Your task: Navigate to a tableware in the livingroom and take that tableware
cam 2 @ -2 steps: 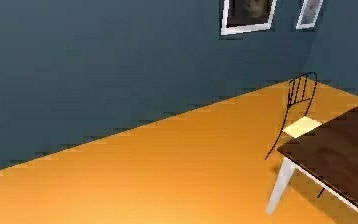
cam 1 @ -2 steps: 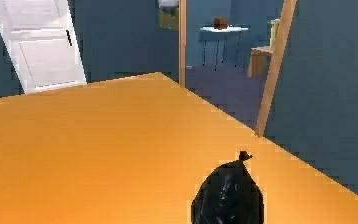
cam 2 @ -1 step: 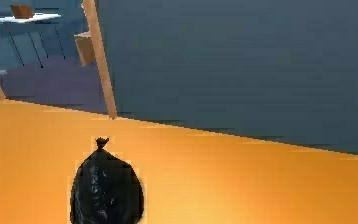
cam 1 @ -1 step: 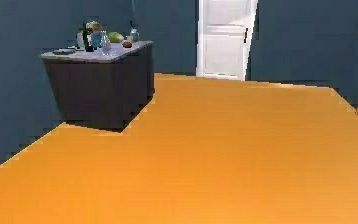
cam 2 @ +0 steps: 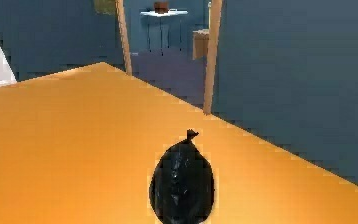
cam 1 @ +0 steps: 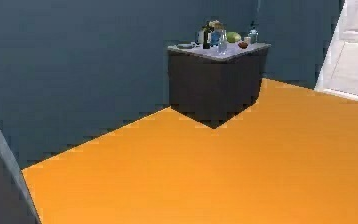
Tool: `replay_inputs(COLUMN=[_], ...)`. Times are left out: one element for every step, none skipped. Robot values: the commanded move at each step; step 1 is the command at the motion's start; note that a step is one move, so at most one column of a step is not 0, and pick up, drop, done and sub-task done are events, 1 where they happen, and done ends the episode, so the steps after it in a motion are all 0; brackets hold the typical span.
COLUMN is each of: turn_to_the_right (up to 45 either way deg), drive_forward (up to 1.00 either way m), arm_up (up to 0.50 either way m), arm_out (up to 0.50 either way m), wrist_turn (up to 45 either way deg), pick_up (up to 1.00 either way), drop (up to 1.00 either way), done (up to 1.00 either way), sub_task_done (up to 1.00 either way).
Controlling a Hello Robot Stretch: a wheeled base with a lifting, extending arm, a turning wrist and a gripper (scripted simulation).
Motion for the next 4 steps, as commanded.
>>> replay_inputs(turn_to_the_right=[0.0, 42.0, 0.0, 45.0], drive_forward=[0.4, 0.0, 0.75, 0.0], arm_up=[0.0, 0.0, 0.0, 0.0], arm_out=[0.0, 0.0, 0.0, 0.0], wrist_turn=[0.0, 0.0, 0.0, 0.0], pick_up=[0.0, 0.0, 0.0, 0.0], drop=[0.0, 0.0, 0.0, 0.0], done=[0.0, 0.0, 0.0, 0.0], sub_task_done=[0.0, 0.0, 0.0, 0.0])
